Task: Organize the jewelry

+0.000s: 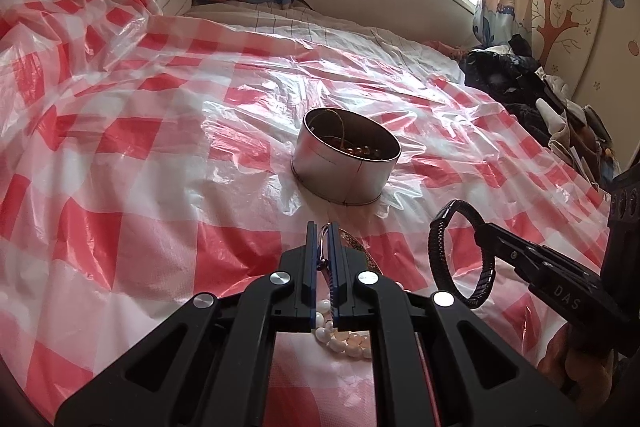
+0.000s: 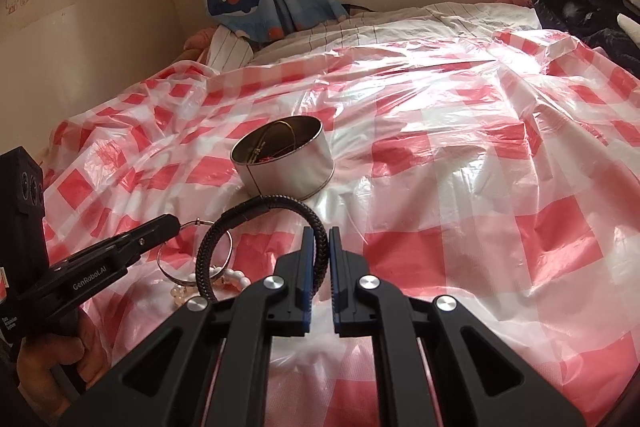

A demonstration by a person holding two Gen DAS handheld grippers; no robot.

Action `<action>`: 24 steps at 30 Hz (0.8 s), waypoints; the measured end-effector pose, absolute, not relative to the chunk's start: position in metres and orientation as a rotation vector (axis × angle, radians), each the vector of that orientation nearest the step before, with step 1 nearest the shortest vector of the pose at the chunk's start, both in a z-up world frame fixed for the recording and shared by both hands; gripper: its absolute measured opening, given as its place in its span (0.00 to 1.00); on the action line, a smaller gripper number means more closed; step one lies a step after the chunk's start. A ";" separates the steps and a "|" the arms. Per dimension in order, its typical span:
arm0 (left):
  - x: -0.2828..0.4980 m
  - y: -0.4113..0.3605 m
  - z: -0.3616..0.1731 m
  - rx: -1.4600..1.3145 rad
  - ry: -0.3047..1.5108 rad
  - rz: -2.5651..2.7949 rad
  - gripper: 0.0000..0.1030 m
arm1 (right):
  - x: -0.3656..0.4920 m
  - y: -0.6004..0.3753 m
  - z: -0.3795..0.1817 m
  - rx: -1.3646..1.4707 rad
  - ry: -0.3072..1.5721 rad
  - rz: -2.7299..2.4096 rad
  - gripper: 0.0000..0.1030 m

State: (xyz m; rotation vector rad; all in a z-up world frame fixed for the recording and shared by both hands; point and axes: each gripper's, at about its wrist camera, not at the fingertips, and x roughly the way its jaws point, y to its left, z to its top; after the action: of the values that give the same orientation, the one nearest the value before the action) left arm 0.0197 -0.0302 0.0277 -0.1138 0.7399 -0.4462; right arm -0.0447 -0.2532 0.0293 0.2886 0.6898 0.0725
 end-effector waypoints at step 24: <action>0.001 -0.056 0.022 0.127 0.837 -0.442 0.60 | -0.042 -0.259 0.018 0.346 0.755 0.084 0.08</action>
State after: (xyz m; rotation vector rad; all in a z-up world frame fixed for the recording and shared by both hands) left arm 0.0011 -0.0561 0.0218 0.1266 0.8365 -0.4419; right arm -0.0419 -0.2590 0.0175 0.3461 0.7552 0.0838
